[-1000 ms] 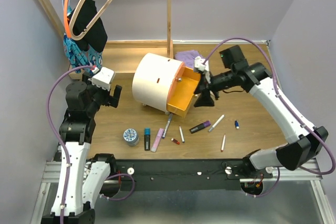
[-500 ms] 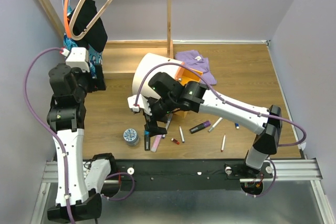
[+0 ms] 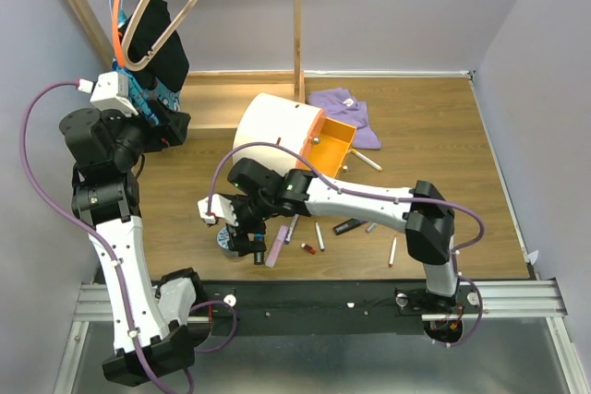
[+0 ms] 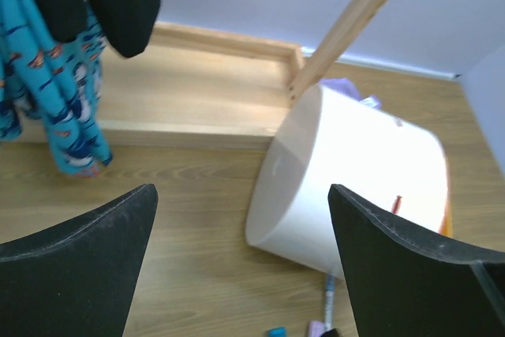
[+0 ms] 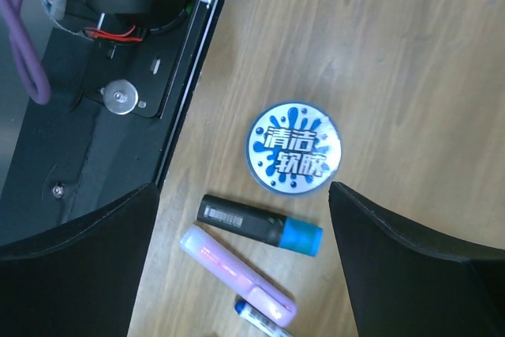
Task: Sort the stationery into containers
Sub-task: Pick up the stationery from the center of the board.
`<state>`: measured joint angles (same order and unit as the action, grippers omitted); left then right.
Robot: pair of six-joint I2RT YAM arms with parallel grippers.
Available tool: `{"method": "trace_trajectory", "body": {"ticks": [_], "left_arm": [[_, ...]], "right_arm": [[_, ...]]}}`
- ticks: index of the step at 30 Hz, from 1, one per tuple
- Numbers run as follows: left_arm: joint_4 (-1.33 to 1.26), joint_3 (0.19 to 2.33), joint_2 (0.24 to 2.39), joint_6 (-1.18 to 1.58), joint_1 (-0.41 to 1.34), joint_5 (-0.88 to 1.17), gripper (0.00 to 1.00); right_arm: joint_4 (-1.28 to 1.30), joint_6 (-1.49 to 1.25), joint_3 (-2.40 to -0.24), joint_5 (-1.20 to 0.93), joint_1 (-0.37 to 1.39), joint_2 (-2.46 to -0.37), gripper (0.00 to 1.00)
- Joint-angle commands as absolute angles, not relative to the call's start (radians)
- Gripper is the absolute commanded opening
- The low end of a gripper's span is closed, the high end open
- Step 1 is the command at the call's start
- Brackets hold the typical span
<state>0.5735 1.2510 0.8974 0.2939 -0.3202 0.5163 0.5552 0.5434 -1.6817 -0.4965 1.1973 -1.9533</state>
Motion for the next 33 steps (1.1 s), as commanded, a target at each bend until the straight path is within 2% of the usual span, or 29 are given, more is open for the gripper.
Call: {"method": "trace_trajectory", "body": {"ticks": [1, 15, 25, 28, 29, 32, 33], "left_arm": [[0.466, 1.313, 0.871, 0.4, -0.334, 0.672, 0.98], [0.545, 1.399, 0.903, 0.344, -0.324, 0.637, 0.98], [0.529, 1.379, 0.907, 0.345, -0.325, 0.629, 0.98], [0.519, 1.368, 0.905, 0.353, -0.325, 0.634, 0.98], [0.515, 1.364, 0.907, 0.356, -0.325, 0.635, 0.98], [0.511, 1.361, 0.907, 0.365, -0.324, 0.643, 0.98], [0.511, 1.361, 0.908, 0.365, -0.324, 0.647, 0.98]], "right_arm": [[0.494, 0.476, -1.706, -0.528, 1.2, -2.009, 0.96], [0.514, 0.44, -1.853, -0.505, 1.201, -2.2, 0.97], [0.54, 0.445, -1.838, -0.434, 1.206, -2.237, 0.97], [0.526, 0.443, -1.809, -0.413, 1.204, -2.223, 0.89], [0.52, 0.443, -1.802, -0.413, 1.204, -2.218, 0.79], [0.517, 0.442, -1.801, -0.416, 1.206, -2.2, 0.64], [0.518, 0.443, -1.805, -0.411, 1.206, -2.191, 0.63]]}}
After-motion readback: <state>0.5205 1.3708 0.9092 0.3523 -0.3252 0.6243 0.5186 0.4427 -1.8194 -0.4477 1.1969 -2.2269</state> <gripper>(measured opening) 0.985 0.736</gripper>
